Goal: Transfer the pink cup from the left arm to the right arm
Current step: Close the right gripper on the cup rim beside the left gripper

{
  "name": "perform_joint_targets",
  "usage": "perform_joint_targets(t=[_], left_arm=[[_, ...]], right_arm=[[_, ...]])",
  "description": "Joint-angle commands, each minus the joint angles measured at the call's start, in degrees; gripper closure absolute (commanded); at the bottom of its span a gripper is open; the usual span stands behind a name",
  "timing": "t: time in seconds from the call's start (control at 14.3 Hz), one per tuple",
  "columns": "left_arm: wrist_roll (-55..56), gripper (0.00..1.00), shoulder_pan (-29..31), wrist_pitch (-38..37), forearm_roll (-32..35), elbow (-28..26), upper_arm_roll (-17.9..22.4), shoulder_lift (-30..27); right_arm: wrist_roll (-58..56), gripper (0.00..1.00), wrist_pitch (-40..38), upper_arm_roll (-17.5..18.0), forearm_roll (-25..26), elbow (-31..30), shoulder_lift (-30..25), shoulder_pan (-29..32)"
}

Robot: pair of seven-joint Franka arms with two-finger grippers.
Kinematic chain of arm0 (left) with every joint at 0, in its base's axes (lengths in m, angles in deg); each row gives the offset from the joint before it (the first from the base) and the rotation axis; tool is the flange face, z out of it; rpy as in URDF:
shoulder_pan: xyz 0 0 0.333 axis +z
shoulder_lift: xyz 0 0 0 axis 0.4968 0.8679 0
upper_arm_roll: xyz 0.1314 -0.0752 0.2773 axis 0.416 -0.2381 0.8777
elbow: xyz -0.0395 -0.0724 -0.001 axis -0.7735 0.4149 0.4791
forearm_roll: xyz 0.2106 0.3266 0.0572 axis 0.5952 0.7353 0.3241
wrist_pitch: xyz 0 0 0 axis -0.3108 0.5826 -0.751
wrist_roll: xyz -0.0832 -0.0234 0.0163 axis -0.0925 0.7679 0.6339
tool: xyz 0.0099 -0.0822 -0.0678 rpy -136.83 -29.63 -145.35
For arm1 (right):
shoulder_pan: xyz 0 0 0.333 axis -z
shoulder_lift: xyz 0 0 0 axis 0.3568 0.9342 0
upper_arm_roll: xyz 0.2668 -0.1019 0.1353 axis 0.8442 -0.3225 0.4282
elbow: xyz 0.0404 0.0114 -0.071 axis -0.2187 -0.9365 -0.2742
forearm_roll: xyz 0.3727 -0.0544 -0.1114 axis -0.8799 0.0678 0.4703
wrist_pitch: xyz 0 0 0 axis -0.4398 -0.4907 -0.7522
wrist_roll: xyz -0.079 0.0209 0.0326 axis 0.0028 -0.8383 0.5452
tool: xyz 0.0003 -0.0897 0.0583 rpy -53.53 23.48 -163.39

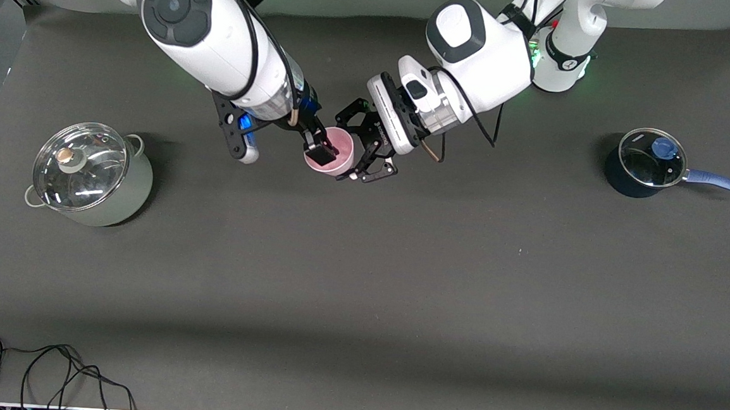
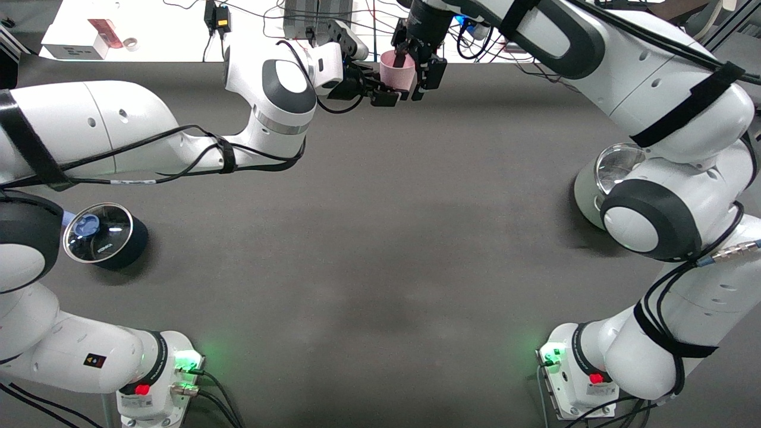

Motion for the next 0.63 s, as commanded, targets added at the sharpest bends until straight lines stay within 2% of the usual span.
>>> perform_joint_targets(t=[0.0, 0.42, 0.56], left_arm=[[0.50, 1.00, -0.55, 1.22, -1.26, -1.23, 0.16, -1.39], [0.59, 1.00, -0.37, 1.22, -1.70, -1.14, 0.16, -1.30], [0.59, 0.94, -0.28, 1.22, -1.96, -1.14, 0.16, -1.30]], right_arm=[[-2.83, 1.00, -0.94, 0.13, -0.52, 1.48, -0.14, 0.25], [-2.92, 1.00, -1.03, -0.04, -0.61, 1.74, -0.41, 0.86], [-2.92, 1.00, -1.03, -0.13, -0.52, 1.74, -0.41, 0.95]])
